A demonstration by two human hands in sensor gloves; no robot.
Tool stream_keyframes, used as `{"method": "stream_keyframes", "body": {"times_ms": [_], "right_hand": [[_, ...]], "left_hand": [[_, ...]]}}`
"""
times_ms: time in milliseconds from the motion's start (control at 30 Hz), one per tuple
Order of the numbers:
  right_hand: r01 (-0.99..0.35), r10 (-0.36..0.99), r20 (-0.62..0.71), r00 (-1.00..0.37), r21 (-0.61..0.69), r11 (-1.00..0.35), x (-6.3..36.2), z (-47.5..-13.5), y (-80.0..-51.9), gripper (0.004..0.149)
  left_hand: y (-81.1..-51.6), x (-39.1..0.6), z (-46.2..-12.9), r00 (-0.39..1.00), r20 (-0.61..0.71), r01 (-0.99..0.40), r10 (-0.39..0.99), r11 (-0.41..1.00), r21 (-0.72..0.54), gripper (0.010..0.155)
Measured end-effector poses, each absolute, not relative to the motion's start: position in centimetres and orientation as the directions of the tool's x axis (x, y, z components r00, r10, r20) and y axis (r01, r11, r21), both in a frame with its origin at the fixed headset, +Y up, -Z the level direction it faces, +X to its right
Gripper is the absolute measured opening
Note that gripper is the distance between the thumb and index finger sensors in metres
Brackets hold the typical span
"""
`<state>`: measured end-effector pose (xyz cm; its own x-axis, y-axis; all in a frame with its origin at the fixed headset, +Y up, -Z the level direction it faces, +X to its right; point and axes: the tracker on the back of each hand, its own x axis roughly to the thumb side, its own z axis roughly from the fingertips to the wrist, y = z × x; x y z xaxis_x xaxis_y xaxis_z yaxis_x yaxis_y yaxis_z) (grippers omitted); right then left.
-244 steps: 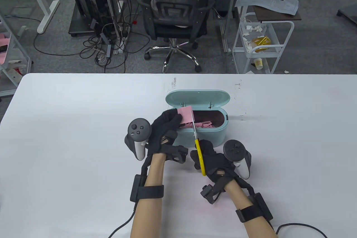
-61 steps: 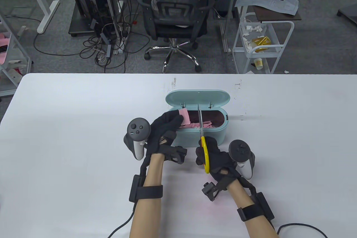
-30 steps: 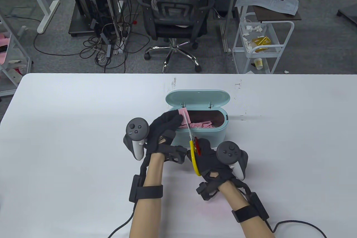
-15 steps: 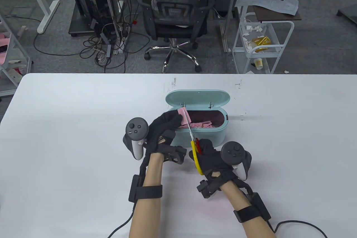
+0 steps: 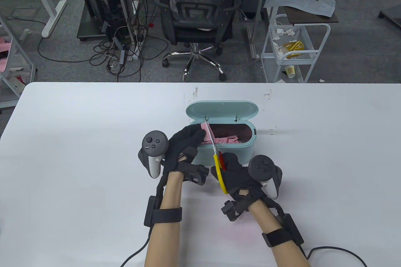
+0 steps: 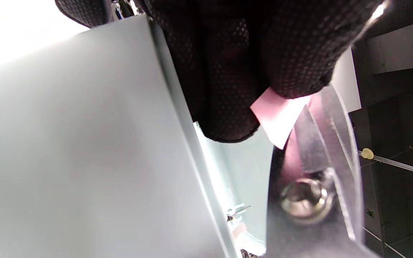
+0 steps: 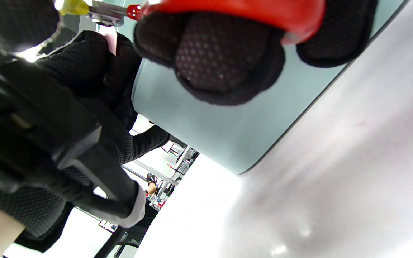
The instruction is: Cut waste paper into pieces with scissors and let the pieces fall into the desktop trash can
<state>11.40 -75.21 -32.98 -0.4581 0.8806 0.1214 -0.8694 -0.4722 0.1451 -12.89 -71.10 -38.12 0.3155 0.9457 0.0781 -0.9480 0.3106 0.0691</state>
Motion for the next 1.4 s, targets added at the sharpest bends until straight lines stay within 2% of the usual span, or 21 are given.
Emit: {"method": "stream_keyframes", "body": {"times_ms": [500, 700, 967, 1133, 1400], "right_hand": [[-0.880, 0.888, 0.119, -0.444, 0.132, -0.457, 11.3, -33.1, -75.3, 0.079], [-0.881, 0.887, 0.121, -0.445, 0.117, -0.458, 11.4, -33.0, -75.2, 0.072], [-0.913, 0.918, 0.113, -0.380, 0.111, -0.391, 12.1, -32.6, -75.7, 0.073], [-0.872, 0.891, 0.080, -0.447, 0.182, -0.454, 12.4, -32.2, -76.3, 0.079], [-0.762, 0.806, 0.124, -0.579, 0.269, -0.589, 11.6, -31.2, -76.4, 0.087]], "left_hand": [[-71.0, -12.9, -38.2, 0.324, 0.079, -0.946, 0.943, 0.321, 0.048, 0.036], [-71.1, -12.9, -38.2, 0.318, 0.078, -0.948, 0.945, 0.315, 0.049, 0.036], [-71.1, -12.9, -38.2, 0.311, 0.076, -0.950, 0.947, 0.307, 0.055, 0.035], [-71.1, -12.9, -38.1, 0.308, 0.074, -0.951, 0.949, 0.304, 0.058, 0.035], [-71.2, -13.1, -38.1, 0.281, 0.067, -0.959, 0.957, 0.278, 0.056, 0.034]]}}
